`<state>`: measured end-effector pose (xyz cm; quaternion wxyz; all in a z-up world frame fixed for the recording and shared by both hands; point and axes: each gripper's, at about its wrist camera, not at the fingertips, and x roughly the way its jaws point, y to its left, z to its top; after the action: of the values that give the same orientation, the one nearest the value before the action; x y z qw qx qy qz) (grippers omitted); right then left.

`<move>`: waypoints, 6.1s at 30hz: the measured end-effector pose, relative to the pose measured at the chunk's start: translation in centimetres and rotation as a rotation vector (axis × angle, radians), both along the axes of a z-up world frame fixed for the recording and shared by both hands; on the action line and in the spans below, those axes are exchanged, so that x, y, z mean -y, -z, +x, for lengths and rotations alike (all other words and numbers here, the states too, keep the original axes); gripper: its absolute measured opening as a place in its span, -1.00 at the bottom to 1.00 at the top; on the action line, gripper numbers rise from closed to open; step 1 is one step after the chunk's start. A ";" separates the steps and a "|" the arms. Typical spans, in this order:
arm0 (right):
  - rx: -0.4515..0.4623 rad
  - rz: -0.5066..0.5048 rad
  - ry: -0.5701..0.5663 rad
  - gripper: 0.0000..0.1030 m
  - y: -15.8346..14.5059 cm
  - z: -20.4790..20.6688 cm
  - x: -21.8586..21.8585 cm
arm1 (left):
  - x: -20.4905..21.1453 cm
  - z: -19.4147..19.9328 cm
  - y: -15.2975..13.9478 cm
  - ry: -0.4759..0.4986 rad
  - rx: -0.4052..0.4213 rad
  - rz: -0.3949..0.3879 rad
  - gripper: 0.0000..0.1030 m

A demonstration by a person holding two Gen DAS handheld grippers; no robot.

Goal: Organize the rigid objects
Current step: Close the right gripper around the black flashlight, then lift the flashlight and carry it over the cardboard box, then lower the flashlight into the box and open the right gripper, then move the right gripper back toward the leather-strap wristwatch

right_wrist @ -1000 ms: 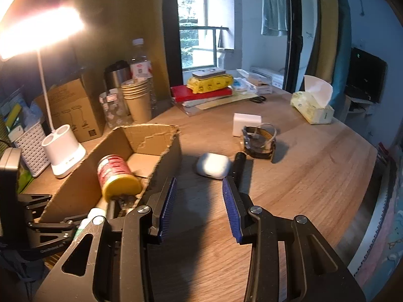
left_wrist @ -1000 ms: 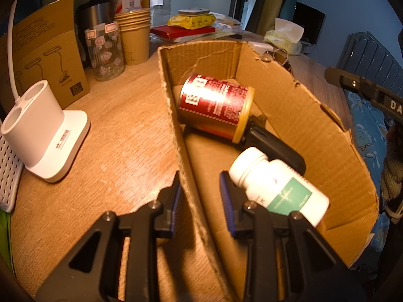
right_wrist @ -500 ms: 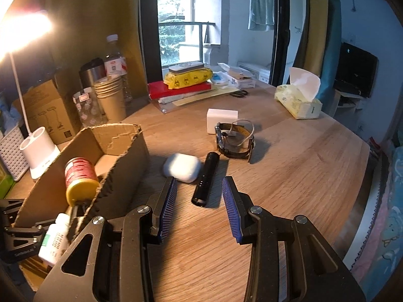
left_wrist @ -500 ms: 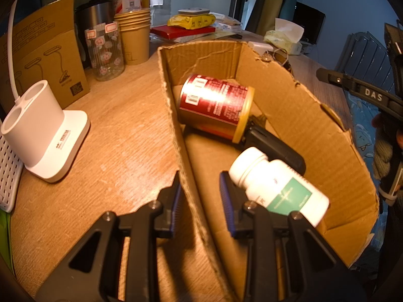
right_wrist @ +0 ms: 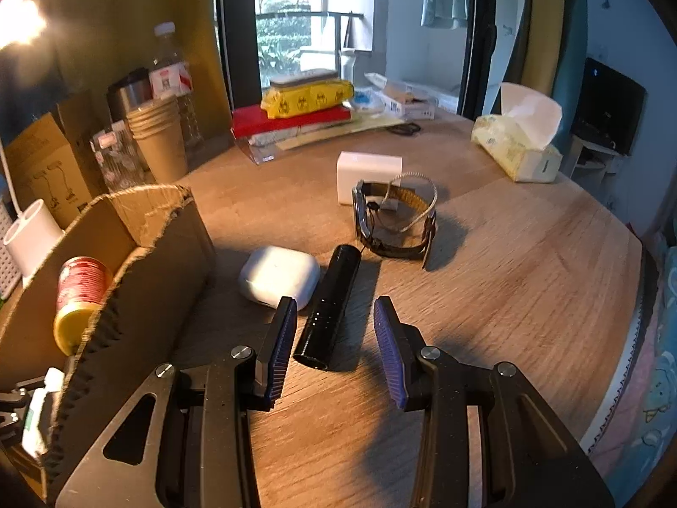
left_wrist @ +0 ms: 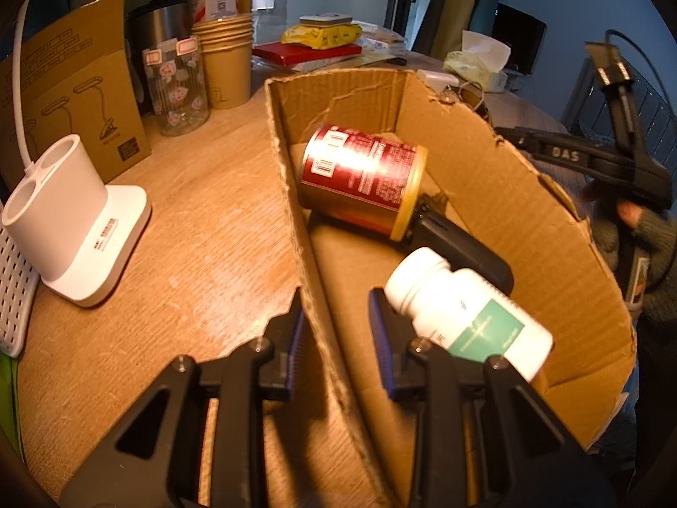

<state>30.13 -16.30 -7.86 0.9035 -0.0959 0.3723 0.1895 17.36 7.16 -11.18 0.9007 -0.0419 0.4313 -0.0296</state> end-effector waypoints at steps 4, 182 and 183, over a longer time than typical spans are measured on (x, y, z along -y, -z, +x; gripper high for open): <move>-0.050 0.025 -0.010 -0.22 0.8 0.9 0.0 | 0.0 0.0 0.0 0.000 0.000 0.000 -0.42; 0.120 0.006 -0.147 -0.37 -4.4 -11.6 -6.0 | 0.2 0.0 0.0 -0.002 -0.001 0.000 -0.42; 0.121 0.011 -0.142 -0.36 -4.6 -11.4 -5.8 | 0.2 0.0 0.0 -0.002 -0.001 0.000 -0.42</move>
<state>18.72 -10.47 -3.30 0.9091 -0.1283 0.3084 0.2489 17.37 6.94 -11.20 0.9007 -0.0420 0.4315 -0.0286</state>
